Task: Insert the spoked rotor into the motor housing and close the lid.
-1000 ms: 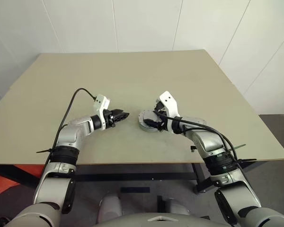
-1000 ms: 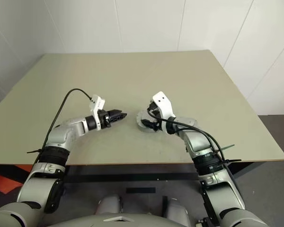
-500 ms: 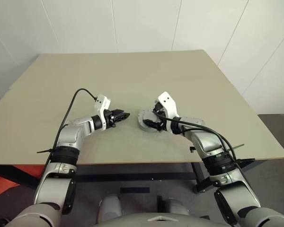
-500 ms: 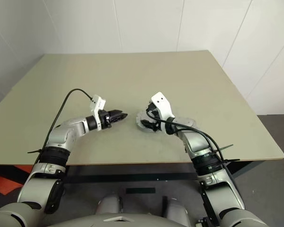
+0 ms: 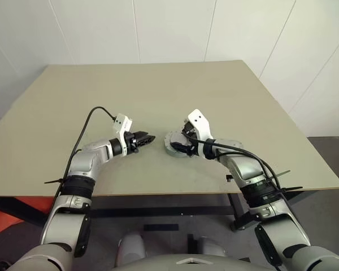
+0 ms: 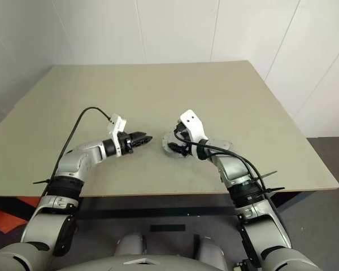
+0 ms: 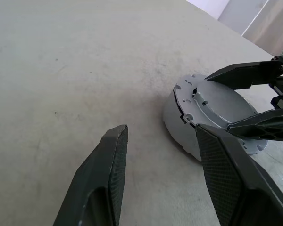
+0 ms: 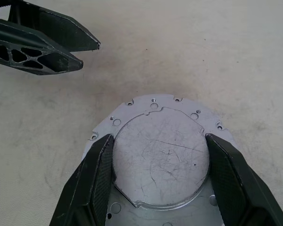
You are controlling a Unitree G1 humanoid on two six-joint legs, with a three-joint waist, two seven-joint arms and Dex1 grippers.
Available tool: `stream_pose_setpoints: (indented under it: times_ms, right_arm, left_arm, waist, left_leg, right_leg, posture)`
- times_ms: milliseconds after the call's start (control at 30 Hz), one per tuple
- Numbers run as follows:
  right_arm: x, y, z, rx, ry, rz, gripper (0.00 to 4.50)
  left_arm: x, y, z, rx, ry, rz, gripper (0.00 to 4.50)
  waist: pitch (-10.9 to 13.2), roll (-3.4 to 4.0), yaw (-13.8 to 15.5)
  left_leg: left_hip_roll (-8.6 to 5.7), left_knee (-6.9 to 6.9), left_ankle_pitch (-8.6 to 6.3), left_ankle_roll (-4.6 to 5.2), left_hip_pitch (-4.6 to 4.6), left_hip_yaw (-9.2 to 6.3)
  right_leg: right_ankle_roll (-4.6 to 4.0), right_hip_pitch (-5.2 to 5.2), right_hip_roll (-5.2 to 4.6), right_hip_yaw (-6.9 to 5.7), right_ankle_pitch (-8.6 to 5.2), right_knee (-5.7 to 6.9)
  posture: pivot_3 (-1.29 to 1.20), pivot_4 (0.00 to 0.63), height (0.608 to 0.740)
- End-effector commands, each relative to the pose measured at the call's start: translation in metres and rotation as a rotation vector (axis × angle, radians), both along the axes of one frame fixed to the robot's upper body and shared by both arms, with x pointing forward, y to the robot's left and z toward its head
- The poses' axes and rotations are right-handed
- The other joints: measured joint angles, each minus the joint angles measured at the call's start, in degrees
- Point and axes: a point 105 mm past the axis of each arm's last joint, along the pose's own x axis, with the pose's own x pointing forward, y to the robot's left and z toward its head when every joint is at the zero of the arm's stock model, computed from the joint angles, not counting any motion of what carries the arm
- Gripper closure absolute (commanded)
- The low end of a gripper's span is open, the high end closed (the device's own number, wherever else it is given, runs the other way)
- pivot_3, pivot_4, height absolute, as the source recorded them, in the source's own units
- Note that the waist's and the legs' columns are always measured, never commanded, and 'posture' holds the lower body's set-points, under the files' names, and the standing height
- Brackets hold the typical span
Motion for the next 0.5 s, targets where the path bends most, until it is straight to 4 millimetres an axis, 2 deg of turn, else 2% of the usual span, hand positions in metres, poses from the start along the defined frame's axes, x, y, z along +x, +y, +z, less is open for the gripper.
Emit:
stream_pose_setpoints:
  times_ms: [33, 500]
  right_arm:
    - [0.004, -0.004, -0.004, -0.044, -0.002, -0.017, 1.56]
    - [0.002, -0.021, -0.016, -0.095, 0.029, -0.016, 1.56]
  left_arm:
    - [0.001, -0.003, 0.013, -0.004, -0.048, -0.011, 2.07]
    - [0.001, -0.003, 0.012, -0.003, -0.047, -0.010, 2.07]
  waist:
    - [0.0, 0.00, 0.0]
    - [0.0, -0.01, 0.2]
  left_leg:
    - [0.00, 0.00, 0.00, 0.00, 0.00, 0.00]
    - [-0.02, 0.02, 0.01, -0.01, 0.02, 0.00]
  right_leg:
    - [0.00, 0.00, 0.00, 0.00, 0.00, 0.00]
    - [-0.01, 0.09, -0.02, 0.00, 0.01, -0.01]
  posture:
    - [0.00, 0.000, 0.740]
    - [0.00, 0.000, 0.740]
